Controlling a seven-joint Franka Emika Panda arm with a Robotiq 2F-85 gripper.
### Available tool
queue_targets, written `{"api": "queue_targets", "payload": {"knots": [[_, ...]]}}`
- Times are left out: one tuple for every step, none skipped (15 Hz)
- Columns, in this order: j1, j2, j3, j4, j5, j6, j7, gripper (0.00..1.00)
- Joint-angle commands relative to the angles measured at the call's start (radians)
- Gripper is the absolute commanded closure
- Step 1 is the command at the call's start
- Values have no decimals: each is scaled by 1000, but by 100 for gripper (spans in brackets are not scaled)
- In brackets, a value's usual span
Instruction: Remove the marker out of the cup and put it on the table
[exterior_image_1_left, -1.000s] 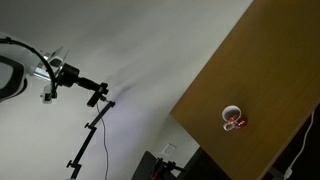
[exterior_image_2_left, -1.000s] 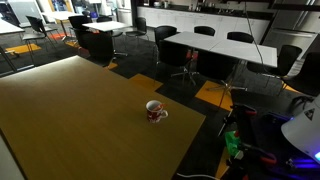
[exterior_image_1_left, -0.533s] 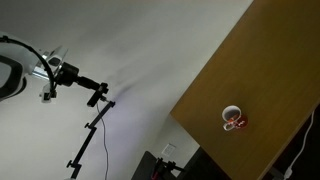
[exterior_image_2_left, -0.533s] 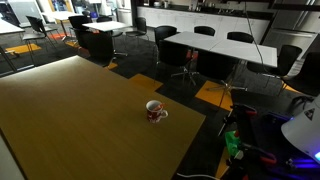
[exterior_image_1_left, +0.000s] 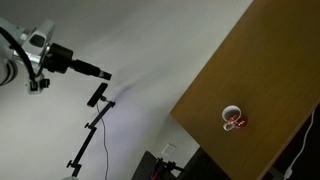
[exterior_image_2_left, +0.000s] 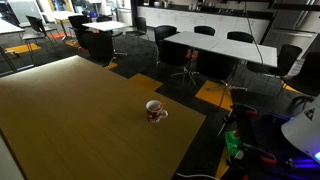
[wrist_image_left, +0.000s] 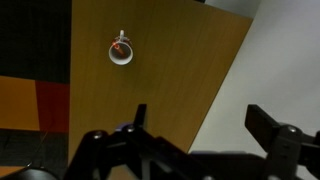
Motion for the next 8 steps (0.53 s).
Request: {"api": "queue_targets", "payload": {"knots": [[-14, 110, -47, 43, -27, 54, -123, 0], [-14, 136, -61, 41, -34, 70, -162, 0], [-12, 161, -73, 36, -34, 89, -198, 0], [-10, 187, -86, 25, -28, 121, -236, 0], [-7, 213, -98, 21, -18, 140, -276, 0], [-7, 235, -105, 17, -16, 161, -309, 0], [-8, 260, -114, 4, -14, 200, -347, 0], [-9, 282, -119, -7, -12, 232, -379, 0]]}}
